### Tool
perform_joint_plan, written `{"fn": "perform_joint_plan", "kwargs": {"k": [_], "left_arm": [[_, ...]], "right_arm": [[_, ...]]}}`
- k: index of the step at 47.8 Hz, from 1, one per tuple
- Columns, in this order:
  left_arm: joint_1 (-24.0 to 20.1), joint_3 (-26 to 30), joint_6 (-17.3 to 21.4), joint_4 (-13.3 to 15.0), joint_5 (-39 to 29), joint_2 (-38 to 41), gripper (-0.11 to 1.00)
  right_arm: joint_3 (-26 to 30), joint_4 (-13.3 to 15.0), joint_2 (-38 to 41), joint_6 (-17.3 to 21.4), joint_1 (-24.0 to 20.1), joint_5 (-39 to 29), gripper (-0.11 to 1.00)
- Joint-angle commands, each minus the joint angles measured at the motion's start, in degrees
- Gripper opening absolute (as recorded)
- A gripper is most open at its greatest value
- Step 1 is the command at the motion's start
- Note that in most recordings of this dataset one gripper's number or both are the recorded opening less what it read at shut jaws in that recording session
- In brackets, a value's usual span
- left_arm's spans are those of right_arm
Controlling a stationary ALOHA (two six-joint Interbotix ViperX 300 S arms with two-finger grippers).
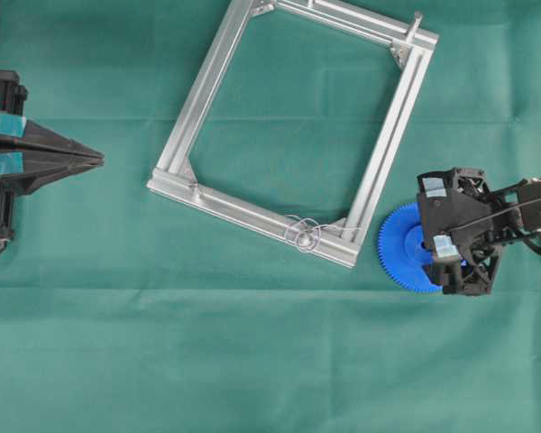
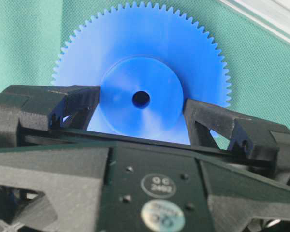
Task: Find the location of the shaft and insert the gear.
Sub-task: 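Lift the blue gear with the right gripper and carry it toward the frame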
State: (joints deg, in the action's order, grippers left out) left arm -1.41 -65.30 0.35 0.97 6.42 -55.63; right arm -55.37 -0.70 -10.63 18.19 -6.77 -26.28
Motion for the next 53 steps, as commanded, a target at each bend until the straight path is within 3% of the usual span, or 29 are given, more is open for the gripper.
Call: {"fn": "perform_joint_plan", "kwargs": {"k": [1,7,13,36,53], "left_arm": [[-0.18,1.14,0.00,0.00,0.62,0.35,0.01],[-0.18,1.14,0.00,0.09,0.53,0.44,0.01],[-0.18,1.23,0.00,0.09,0.62,0.44,0.01],[-0.18,1.23,0.00,0.09,0.62,0.44,0.01],[-0.18,1.23,0.18,0.09,0.44,0.44,0.01]], "right_arm": [[0.18,-0.09,-0.26,0.09,-0.09,0.35,0.93],[0.09,0.35,-0.18,0.09,-0.09,0.18,0.89],[0.09,0.35,-0.18,0.18,-0.09,0.09,0.69],[1.41,0.09,-1.41,0.26,-0.09,-1.23,0.69],[7.03,0.35,-8.00,0.18,-0.09,-13.45,0.69]]}}
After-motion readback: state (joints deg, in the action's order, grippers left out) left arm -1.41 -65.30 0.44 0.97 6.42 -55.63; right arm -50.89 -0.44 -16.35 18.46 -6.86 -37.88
